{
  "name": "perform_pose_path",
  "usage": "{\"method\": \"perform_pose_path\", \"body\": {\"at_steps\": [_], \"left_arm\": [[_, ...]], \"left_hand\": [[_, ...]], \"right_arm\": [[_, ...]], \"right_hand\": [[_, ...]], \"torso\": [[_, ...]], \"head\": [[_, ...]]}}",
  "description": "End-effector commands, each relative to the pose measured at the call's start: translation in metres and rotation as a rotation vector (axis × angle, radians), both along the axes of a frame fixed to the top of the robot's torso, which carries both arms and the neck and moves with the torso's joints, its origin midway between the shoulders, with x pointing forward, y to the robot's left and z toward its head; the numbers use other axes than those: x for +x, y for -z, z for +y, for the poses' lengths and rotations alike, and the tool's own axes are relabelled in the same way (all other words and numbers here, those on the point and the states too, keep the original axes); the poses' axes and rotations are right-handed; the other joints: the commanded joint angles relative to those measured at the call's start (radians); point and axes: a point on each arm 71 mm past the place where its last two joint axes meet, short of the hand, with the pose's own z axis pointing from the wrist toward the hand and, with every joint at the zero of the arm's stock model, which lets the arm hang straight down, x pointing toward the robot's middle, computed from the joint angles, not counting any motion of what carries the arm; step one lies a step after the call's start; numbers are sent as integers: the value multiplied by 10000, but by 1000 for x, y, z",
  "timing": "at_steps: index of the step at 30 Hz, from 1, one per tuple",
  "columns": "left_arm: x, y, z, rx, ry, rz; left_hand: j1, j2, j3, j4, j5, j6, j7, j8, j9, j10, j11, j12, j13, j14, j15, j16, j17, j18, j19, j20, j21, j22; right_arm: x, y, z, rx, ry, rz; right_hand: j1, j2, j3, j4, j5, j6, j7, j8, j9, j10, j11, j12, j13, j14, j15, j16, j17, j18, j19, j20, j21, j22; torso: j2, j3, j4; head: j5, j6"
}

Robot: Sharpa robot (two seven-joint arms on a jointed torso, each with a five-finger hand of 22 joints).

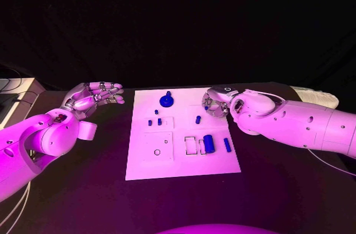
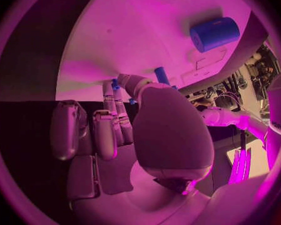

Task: Assemble the parts on the task board

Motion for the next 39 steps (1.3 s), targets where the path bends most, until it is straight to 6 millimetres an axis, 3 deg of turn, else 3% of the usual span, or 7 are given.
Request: {"method": "perform_pose_path", "body": {"at_steps": [1, 16, 23, 39], "left_arm": [[0, -1, -1, -63, 46, -74], [0, 0, 0, 47, 33, -16], [1, 1, 2, 118, 2, 51], [4, 5, 12, 235, -227, 147]], "left_hand": [[95, -19, 4, 41, 24, -15, 59, 34, -2, 19, 48, -38, 2, 79, 1, -64, 13, 35, 93, 3, -49, -13], [151, 35, -2, 22, 24, 103, 42, 101, 20, 52, 40, -89, 10, 140, -6, -127, 64, 34, 165, -13, -85, -41], [178, 41, -3, 5, 24, 131, 36, 119, 25, 60, 35, -105, 10, 149, -11, -150, 77, 34, 183, -19, -95, -48], [210, 62, -22, -18, 23, 241, 24, 194, 50, 97, 25, -139, 14, 193, -22, -201, 116, 32, 224, -34, -116, -60]], "right_arm": [[-3, 8, 4, -28, -158, 418], [0, 12, 8, -392, -15, 423], [-2, 8, 10, -169, -14, -81], [-10, -11, 12, 1070, 3, -1765]], "right_hand": [[46, 191, 181, -46, -98, 164, -15, 105, 56, 186, -58, -39, -37, 550, -19, -18, 403, 97, 141, -63, 10, 684], [-9, 466, 364, -172, -273, 420, -77, 313, 225, 517, -128, -126, -124, 555, -71, -12, 414, 88, 164, -108, 37, 721], [132, 648, 595, -529, -284, 591, -92, 510, 412, 925, -182, -158, -165, 563, -108, -1, 438, 61, 212, -146, 156, 818], [62, 581, 857, -790, -4, 660, -78, 615, 548, 1196, -204, -254, -172, 587, -136, 47, 531, 2, 303, -178, 437, 1019]], "torso": [[-3, -8, -1], [-12, -5, -1], [-10, 5, -8], [-15, 4, -17]], "head": [[-17, -18], [-15, -63], [-29, -89], [8, 0]]}}
